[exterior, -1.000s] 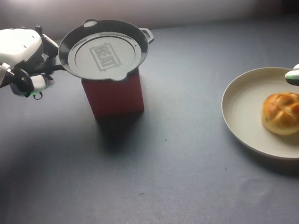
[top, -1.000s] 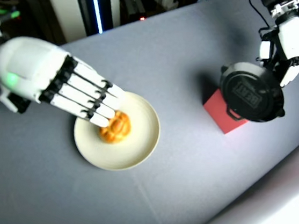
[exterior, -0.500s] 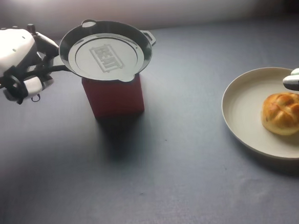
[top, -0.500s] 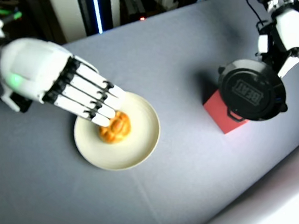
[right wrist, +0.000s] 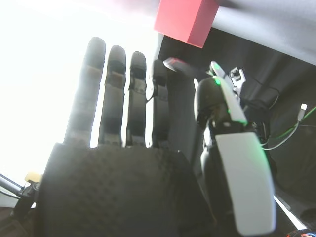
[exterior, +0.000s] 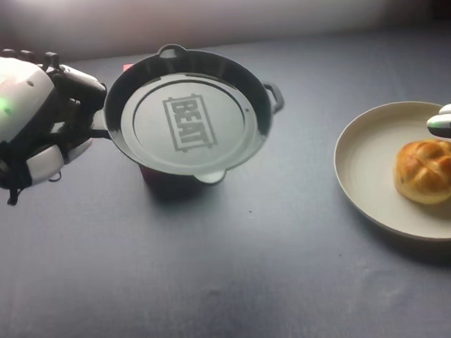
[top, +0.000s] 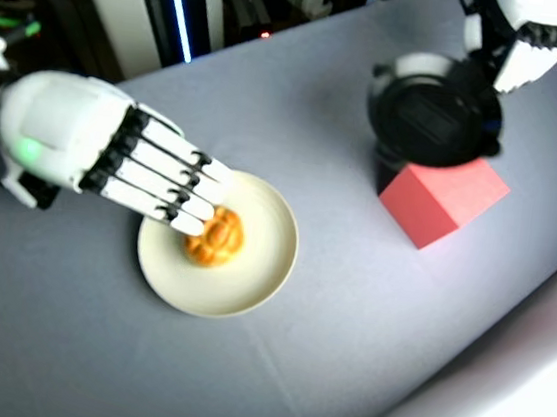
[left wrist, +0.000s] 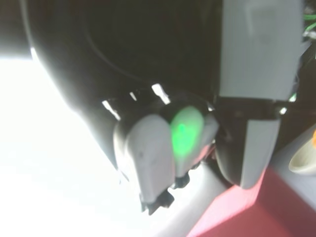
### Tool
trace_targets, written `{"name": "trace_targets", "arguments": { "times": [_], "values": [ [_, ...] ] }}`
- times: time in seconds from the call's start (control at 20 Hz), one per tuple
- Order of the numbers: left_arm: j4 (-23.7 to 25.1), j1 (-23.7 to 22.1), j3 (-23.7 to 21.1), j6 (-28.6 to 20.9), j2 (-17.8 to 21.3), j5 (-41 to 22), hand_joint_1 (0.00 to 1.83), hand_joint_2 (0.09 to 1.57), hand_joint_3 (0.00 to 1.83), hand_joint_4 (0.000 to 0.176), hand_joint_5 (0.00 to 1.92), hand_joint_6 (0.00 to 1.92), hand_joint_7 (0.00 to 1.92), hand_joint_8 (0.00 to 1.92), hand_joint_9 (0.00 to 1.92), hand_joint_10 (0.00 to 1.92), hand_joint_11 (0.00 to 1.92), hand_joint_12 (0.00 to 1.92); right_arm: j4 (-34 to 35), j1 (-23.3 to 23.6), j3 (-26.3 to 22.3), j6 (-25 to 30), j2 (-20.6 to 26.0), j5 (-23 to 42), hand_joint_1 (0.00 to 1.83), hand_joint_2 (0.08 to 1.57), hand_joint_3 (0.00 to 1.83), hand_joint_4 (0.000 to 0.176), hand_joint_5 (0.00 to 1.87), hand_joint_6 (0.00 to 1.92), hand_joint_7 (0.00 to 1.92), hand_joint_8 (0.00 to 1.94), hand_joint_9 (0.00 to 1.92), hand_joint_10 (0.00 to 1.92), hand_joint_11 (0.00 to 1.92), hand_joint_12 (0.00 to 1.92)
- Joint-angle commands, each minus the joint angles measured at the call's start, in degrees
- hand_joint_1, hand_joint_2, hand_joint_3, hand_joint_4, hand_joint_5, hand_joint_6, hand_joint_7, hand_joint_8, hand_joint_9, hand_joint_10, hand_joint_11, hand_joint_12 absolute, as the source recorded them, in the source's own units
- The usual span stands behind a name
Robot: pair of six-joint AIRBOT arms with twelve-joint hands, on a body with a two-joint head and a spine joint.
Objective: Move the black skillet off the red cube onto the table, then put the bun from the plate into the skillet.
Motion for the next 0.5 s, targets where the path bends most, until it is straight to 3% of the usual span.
{"name": "trace_targets", "arguments": {
  "times": [0.0, 0.05, 0.1, 0.3, 0.45],
  "values": [
    [1.44, 0.18, -0.58, -0.81, 1.06, -9.1, 1.35, 1.22, 0.0, 0.13, 1.33, 1.92, 1.5, 1.92, 1.61, 1.92, 1.65, 1.92, 1.02, 0.39, 0.2, 0.41, -0.17, 6.52, 0.57, 1.36, 0.01, 0.0, 0.51, 0.0, 0.52, 0.0, 0.48, 0.0, 0.48, 0.04],
    [2.55, 0.97, -1.57, -1.31, 1.54, -9.57, 1.34, 1.24, 0.0, 0.043, 1.35, 1.92, 1.52, 1.92, 1.62, 1.92, 1.67, 1.92, 1.03, 0.39, 0.2, 0.48, -0.17, 6.51, 0.58, 1.36, 0.01, 0.0, 0.51, 0.0, 0.52, 0.0, 0.49, 0.0, 0.48, 0.04],
    [4.13, 2.11, -2.85, -1.86, 2.09, -10.03, 1.35, 1.24, 0.0, 0.0, 1.33, 1.92, 1.52, 1.92, 1.64, 1.92, 1.68, 1.92, 1.05, 0.39, 0.2, 0.58, -0.17, 6.51, 0.57, 1.36, 0.0, 0.0, 0.51, 0.0, 0.52, 0.0, 0.49, 0.0, 0.48, 0.04],
    [8.13, 5.29, -5.34, -3.16, 2.57, -6.83, 1.38, 1.22, 0.0, 0.0, 1.24, 1.92, 1.51, 1.92, 1.66, 1.92, 1.69, 1.92, 1.13, 0.39, 0.2, 0.66, -0.17, 6.3, 0.57, 1.36, 0.0, 0.0, 0.5, 0.0, 0.52, 0.0, 0.47, 0.0, 0.46, 0.02],
    [8.34, 6.31, -5.43, -3.16, 1.57, -3.76, 1.46, 1.21, 0.0, 0.0, 1.19, 1.92, 1.46, 1.92, 1.62, 1.92, 1.65, 1.92, 1.18, 0.39, 0.19, 0.74, -0.17, 6.29, 0.58, 1.36, 0.0, 0.0, 0.5, 0.0, 0.52, 0.0, 0.47, 0.0, 0.46, 0.02]
  ]
}}
